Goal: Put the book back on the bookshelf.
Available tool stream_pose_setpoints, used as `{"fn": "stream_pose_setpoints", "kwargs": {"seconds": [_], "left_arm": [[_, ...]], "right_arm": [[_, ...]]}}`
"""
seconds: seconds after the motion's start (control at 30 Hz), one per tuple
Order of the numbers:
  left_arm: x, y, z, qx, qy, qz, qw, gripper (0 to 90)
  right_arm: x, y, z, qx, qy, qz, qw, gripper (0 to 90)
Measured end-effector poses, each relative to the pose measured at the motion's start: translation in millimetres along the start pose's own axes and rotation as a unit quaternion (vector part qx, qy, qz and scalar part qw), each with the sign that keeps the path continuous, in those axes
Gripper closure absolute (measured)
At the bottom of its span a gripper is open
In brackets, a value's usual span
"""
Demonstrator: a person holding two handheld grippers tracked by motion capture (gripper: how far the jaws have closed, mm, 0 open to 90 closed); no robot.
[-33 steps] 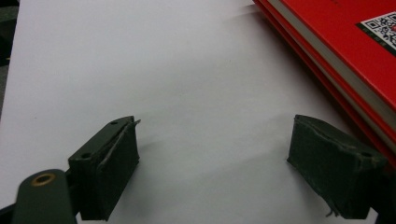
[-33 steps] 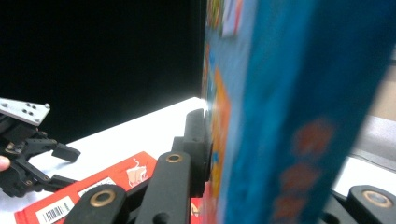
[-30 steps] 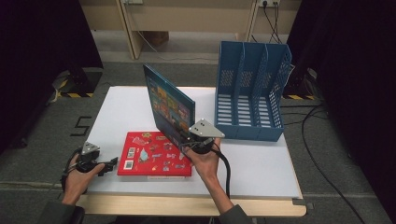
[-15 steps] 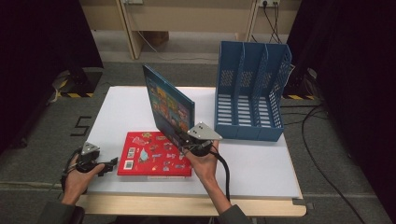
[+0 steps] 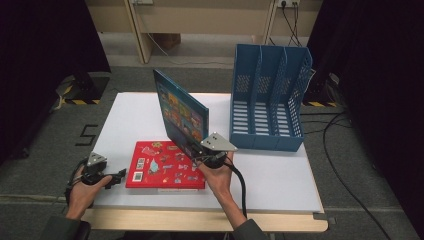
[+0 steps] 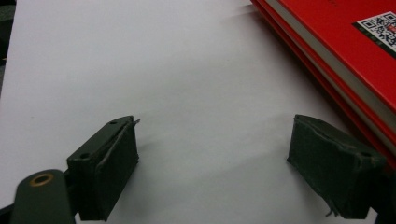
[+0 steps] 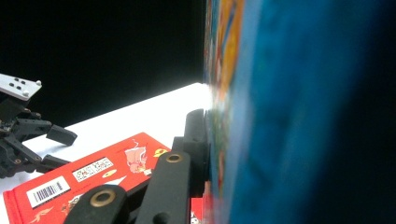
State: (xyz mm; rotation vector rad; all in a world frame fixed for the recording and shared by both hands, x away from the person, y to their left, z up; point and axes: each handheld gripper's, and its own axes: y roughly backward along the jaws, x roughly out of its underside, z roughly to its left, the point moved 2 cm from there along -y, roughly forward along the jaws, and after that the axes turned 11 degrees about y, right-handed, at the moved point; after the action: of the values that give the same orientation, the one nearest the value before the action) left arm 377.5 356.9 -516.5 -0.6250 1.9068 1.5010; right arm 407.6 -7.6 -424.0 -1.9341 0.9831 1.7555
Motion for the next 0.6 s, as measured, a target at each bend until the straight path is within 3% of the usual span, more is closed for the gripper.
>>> {"fn": "stream_pose_setpoints", "kwargs": {"seconds": [0.27, 0.4, 0.53, 0.6], "left_arm": [[0.0, 0.0, -0.1, 0.001, -0.001, 0.0, 1.0, 14.6], [-0.1, 0.0, -0.4, 0.001, 0.0, 0.001, 1.0, 14.6], [-0.1, 0.2, -0.5, 0.001, -0.001, 0.001, 1.0, 14.7], [0.0, 0.2, -0.4, 0.002, -0.001, 0.002, 1.0, 14.7]], "right_arm": [[4.4, -1.6, -3.9, 0.001, -0.004, -0.012, 0.9999, 79.2], [4.7, -1.8, -3.9, 0.01, 0.011, -0.015, 0.9998, 80.1], [3.8, -2.9, -7.3, -0.003, -0.011, -0.02, 0.9997, 81.3], [2.2, -3.3, -8.1, -0.007, -0.003, -0.018, 0.9998, 81.5]]}}
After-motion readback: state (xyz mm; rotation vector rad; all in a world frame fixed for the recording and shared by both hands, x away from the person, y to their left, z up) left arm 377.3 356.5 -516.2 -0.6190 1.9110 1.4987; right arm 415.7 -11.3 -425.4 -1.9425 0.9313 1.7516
